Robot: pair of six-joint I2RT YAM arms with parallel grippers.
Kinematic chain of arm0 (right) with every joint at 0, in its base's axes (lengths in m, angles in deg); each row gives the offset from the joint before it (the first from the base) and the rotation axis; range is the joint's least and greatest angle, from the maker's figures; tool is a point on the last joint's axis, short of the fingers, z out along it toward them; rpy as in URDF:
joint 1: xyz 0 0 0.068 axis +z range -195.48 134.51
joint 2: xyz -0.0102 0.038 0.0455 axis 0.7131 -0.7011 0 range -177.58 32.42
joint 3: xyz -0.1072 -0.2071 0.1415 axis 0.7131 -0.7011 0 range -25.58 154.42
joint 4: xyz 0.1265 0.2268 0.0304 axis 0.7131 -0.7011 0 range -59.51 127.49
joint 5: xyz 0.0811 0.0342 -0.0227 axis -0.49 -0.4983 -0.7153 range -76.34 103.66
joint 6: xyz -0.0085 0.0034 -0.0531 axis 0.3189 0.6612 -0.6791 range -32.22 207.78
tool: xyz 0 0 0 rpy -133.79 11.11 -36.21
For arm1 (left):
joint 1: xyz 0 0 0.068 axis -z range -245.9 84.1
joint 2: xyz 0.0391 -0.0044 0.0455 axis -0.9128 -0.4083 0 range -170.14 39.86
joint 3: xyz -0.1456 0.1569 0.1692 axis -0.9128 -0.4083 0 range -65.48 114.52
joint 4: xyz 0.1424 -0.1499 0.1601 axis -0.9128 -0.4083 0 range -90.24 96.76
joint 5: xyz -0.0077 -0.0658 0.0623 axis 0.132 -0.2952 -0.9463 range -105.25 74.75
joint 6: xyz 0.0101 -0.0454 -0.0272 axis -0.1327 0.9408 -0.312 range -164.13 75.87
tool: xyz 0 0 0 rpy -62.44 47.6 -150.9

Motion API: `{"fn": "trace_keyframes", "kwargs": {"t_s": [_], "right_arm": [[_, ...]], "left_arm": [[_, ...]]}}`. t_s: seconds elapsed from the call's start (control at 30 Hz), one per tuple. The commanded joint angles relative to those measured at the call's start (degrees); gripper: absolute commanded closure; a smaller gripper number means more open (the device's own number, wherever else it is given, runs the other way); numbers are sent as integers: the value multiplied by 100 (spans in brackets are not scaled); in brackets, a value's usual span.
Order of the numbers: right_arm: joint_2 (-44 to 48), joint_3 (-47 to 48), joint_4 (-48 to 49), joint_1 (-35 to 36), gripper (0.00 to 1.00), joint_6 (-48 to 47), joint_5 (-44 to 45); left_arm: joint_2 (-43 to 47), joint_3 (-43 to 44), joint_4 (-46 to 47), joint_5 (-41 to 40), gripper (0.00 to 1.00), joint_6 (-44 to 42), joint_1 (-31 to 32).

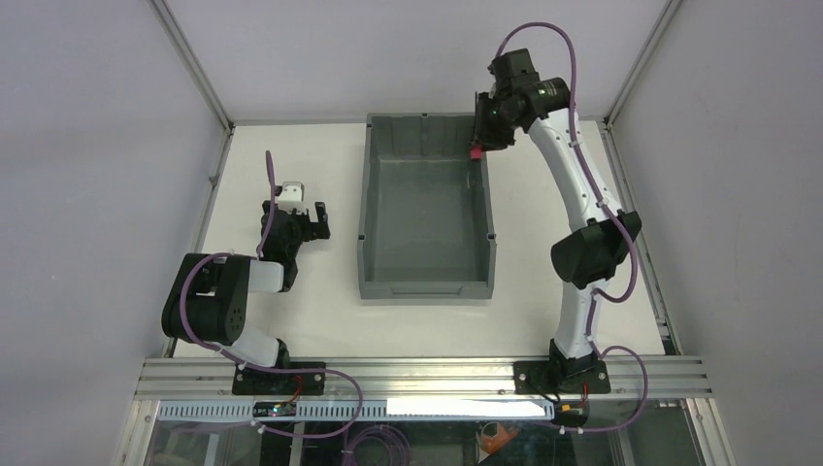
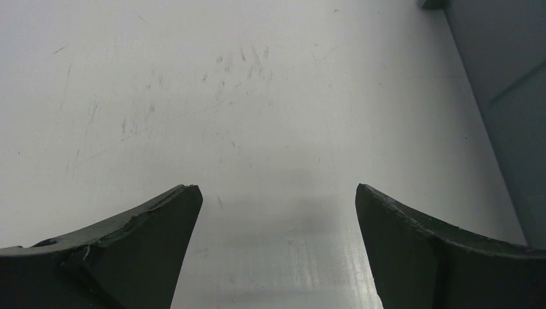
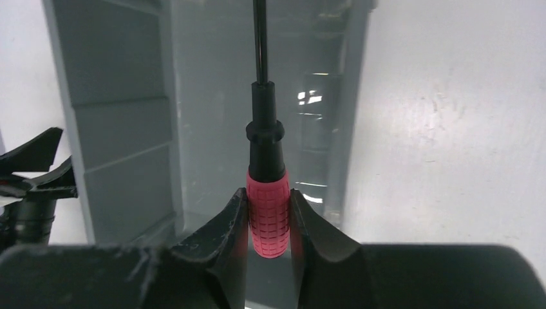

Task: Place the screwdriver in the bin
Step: Place the screwdriver in the bin.

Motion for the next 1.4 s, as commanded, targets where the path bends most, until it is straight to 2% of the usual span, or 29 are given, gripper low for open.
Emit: {"fn": "trace_keyframes", "kwargs": {"t_s": [0.0,0.2,0.5,0.63,0.97,1.37], "right_arm": [[277,179,341,362,85,314,-262],[129,-233,618,873,85,582,-204],[-266,-659,805,1432,85,907,409],[-513,-834,878,1521,85,1054,703],[-1076,-1275,1207,1602,83,1361,777],[-1778,-1288,1275,1602,81,1495,800]], "left_arm": [[183,-33,160,88,1,47,-60],[183,-33,155,92,1,43,-60],[188,-33,156,88,1,43,-60],[186,-33,159,88,1,49,-58],[183,-33,160,88,1,44,-58],[183,-33,157,88,1,43,-60]]}}
